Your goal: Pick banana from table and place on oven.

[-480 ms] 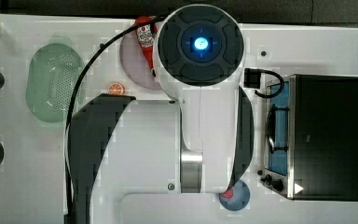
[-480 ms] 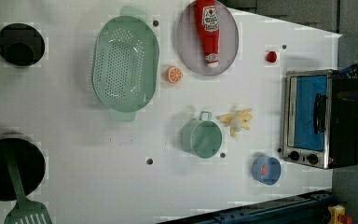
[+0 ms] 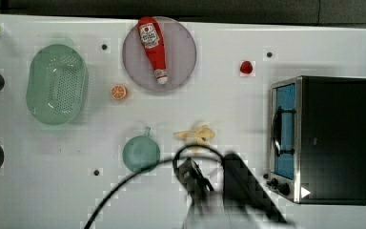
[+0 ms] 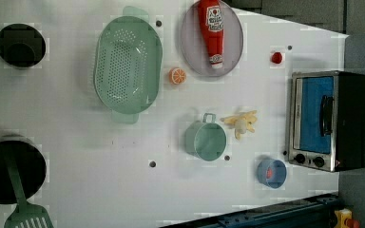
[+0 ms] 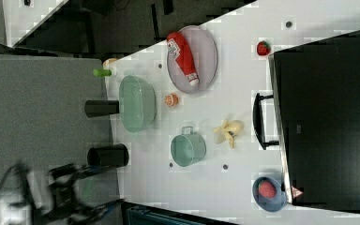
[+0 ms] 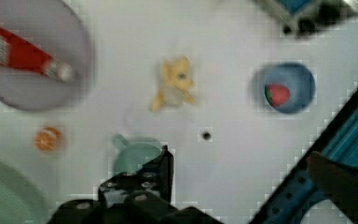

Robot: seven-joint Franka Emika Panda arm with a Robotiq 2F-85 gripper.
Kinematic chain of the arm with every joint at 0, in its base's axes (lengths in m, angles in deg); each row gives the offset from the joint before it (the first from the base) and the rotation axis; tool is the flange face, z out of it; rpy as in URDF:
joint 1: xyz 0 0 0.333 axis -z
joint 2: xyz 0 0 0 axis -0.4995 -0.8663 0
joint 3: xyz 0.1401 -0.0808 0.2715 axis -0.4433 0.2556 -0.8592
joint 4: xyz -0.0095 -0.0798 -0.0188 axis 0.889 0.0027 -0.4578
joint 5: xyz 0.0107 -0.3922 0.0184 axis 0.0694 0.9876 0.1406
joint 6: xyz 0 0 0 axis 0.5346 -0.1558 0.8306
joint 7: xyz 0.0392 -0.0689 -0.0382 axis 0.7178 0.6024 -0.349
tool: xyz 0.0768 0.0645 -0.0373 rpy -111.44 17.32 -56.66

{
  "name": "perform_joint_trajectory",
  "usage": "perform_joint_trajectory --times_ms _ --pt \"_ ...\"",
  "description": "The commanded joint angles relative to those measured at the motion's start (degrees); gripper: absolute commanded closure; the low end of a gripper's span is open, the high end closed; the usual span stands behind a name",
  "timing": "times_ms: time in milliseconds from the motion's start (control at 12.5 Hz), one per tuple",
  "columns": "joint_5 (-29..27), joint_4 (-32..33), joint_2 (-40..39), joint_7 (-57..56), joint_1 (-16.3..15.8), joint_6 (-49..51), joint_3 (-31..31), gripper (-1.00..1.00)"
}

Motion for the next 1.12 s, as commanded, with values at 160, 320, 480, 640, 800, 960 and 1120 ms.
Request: perform_joint_trajectory --times_ms 160,320,480,640,800,960,1120 --pt "-1.24 0.31 -6.12 2.96 0.3 -2.31 0.61 -1.0" --pt "-1.24 3.37 -8.58 2.97 0.3 -7.59 0.61 -1.0" --pt "-1.24 6.98 -12.11 2.96 0.3 -14.89 0.61 -1.0" --pt "-1.24 10.2 -16.62 2.96 0.32 -22.77 0.65 -1.0" --pt "-1.24 12.92 -21.68 2.95 0.39 -30.2 0.75 -1.0" --pt "-1.24 15.14 -26.72 2.91 0.43 -37.35 1.02 -1.0" --pt "-1.24 16.58 -31.69 2.81 0.44 -43.75 1.56 -1.0"
